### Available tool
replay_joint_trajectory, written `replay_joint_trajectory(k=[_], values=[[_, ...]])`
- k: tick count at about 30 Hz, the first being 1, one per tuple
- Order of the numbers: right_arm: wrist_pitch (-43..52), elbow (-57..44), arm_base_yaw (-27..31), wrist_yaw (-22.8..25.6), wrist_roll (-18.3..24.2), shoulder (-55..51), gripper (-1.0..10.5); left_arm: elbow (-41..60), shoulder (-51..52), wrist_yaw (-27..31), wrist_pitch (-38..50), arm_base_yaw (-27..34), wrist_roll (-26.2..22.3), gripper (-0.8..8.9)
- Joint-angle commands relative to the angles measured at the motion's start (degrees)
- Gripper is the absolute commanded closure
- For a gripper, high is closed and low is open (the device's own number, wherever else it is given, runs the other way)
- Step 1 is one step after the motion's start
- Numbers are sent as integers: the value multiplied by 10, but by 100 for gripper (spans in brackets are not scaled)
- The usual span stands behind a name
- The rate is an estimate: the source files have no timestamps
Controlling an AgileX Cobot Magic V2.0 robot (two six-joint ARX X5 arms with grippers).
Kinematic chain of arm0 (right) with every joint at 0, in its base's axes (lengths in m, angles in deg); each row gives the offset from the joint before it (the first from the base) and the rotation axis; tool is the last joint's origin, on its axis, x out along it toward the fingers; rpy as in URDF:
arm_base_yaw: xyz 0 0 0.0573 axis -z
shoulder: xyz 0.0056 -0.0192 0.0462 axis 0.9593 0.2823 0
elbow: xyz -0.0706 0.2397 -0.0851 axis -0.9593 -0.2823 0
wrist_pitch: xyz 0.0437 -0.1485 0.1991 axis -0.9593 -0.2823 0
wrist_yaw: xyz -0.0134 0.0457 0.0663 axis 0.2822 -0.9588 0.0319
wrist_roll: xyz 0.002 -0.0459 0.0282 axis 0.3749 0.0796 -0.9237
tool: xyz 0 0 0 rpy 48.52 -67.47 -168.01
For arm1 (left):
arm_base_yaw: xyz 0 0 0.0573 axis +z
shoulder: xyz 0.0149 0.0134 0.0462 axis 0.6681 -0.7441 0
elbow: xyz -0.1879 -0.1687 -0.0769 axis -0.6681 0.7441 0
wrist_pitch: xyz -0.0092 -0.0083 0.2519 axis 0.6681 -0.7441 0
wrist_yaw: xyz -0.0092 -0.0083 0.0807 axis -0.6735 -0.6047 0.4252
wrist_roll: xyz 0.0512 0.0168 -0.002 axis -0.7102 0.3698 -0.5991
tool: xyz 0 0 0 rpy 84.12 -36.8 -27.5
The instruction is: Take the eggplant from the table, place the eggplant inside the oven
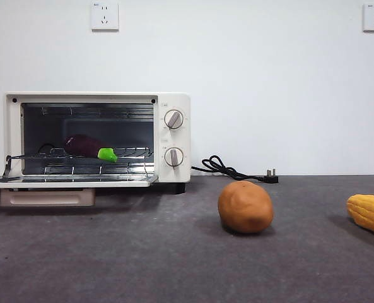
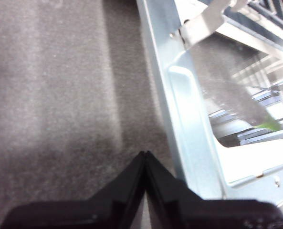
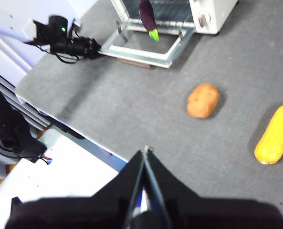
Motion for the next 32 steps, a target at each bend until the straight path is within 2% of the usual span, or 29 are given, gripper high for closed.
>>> replay_joint_trajectory(k=[1,16,32], values=[[-13,-16,0,4,-4,0,958,0,-11,-38,-1,-7,12,822],[-13,-45,0,4,1,0,958,-79,-9,-109,-55,9,35,821],[-13,-45,0,4,1,0,958,-145,-9,-111,-66,-2,35,821]])
